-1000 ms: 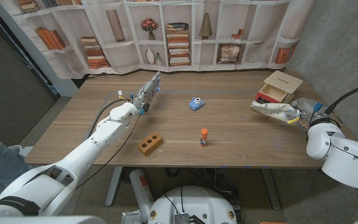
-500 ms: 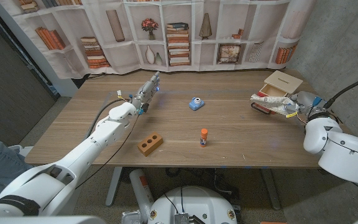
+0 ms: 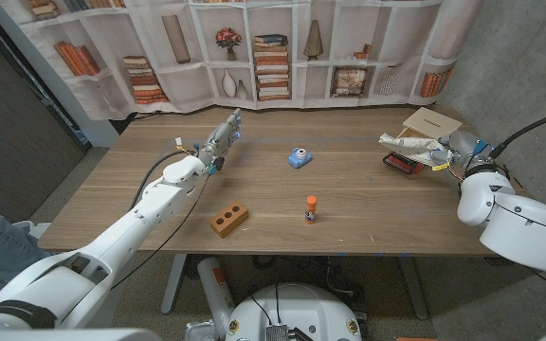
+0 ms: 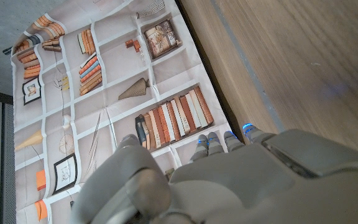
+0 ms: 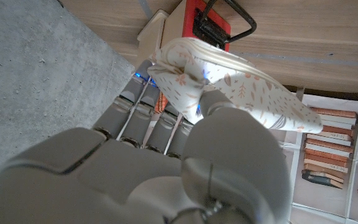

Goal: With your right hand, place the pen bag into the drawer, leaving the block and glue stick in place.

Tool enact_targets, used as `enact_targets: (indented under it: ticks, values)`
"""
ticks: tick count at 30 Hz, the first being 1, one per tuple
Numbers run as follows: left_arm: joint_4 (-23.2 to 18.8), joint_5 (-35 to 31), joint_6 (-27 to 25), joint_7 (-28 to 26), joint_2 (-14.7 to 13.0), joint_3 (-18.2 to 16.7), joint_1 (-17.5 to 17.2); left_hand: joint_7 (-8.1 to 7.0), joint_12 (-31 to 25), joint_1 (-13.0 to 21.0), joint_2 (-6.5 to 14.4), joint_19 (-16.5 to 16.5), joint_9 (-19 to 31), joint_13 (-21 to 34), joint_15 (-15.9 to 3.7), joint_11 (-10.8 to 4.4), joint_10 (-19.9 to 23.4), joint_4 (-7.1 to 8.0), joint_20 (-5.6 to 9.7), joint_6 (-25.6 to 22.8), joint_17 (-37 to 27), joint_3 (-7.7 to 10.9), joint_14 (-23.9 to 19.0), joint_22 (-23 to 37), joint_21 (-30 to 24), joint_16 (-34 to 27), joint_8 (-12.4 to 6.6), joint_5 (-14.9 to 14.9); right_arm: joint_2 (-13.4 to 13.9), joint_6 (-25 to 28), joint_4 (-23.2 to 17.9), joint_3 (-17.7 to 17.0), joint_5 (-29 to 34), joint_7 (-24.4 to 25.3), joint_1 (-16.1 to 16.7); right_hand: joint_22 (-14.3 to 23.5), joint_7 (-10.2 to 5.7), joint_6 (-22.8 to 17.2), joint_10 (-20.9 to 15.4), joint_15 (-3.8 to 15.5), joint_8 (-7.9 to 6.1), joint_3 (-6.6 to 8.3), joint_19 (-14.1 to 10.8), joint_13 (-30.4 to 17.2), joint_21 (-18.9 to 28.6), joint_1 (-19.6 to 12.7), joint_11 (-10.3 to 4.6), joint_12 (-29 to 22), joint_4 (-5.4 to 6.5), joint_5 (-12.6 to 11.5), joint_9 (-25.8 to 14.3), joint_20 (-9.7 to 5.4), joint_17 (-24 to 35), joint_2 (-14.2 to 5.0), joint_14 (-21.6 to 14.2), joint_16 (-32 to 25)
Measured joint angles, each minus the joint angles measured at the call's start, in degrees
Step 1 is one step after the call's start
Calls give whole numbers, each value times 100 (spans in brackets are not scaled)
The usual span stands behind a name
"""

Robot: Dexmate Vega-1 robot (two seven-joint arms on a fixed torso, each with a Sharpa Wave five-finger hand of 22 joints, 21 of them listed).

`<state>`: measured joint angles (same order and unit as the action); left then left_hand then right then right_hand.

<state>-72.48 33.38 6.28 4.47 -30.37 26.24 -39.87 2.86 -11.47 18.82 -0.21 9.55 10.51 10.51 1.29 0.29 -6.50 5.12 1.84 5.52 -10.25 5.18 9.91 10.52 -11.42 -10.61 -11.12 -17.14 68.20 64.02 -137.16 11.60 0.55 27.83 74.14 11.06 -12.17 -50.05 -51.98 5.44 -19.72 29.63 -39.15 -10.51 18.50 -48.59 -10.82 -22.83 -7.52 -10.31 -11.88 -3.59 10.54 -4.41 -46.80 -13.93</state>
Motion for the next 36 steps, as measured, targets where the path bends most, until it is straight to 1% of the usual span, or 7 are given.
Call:
enact_targets:
  ticks: [5,11,19,21,26,32,36]
  values:
    - [-36,8,-12,-12,-24,-11,-35,0,0,0,0,0,0,0,0,0,0,-16,0,0,0,-16,0,0,0,0,0,0,-23,-32,70,89,-2,8,-136,0,-1,-1,-25,0,0,0,-2,-4,0,0,20,45,0,0,1,1,0,0,0,0]
    - [-76,20,-13,-24,-48,-27,-74,0,0,22,22,0,0,0,0,0,0,-15,0,0,0,-15,0,0,0,0,0,0,-45,-36,168,291,13,11,-411,0,-31,-31,-44,31,17,0,-32,-4,0,0,39,45,0,1,3,31,-2,1,-31,0]
    - [-154,25,-17,-41,-83,-42,-123,0,0,22,22,0,0,0,0,0,0,-14,0,0,0,-14,0,0,0,0,0,0,-83,-30,264,488,78,12,-698,0,0,-62,-74,21,21,0,-52,-2,0,0,9,45,0,-31,4,10,-2,2,-41,0]
    - [-170,25,-22,-47,-94,-44,-134,0,0,22,22,0,0,0,0,0,0,-15,0,0,0,-45,0,0,0,0,0,0,-91,-21,288,524,97,9,-750,-1,-12,-74,-74,10,22,0,-52,-2,0,0,8,45,0,-31,5,10,-2,2,-52,0]
    - [-230,27,-33,-68,-118,-55,-175,0,0,22,22,0,0,0,0,0,0,-15,0,0,0,-45,0,0,0,0,0,0,-111,-6,353,607,135,5,-867,-1,-32,-93,-105,40,38,0,-52,-1,0,0,40,45,0,-31,2,10,-3,2,-82,0]
    - [-324,30,-62,-115,-162,-69,-235,0,0,22,22,0,0,0,0,0,0,-15,0,0,0,-45,0,0,0,0,0,0,-150,-39,450,728,175,-8,-1039,-1,-32,-93,-128,41,39,0,-53,-2,0,0,16,45,0,-31,0,9,-3,1,-83,39]
    - [-385,33,-90,-147,-186,-79,-271,0,0,22,22,0,0,0,0,0,0,-15,0,0,0,-45,0,0,0,0,0,0,-186,-75,526,813,200,-17,-1141,-1,-48,-119,-128,29,32,0,-93,-4,0,0,16,45,0,-29,0,-31,-3,-1,-94,39]
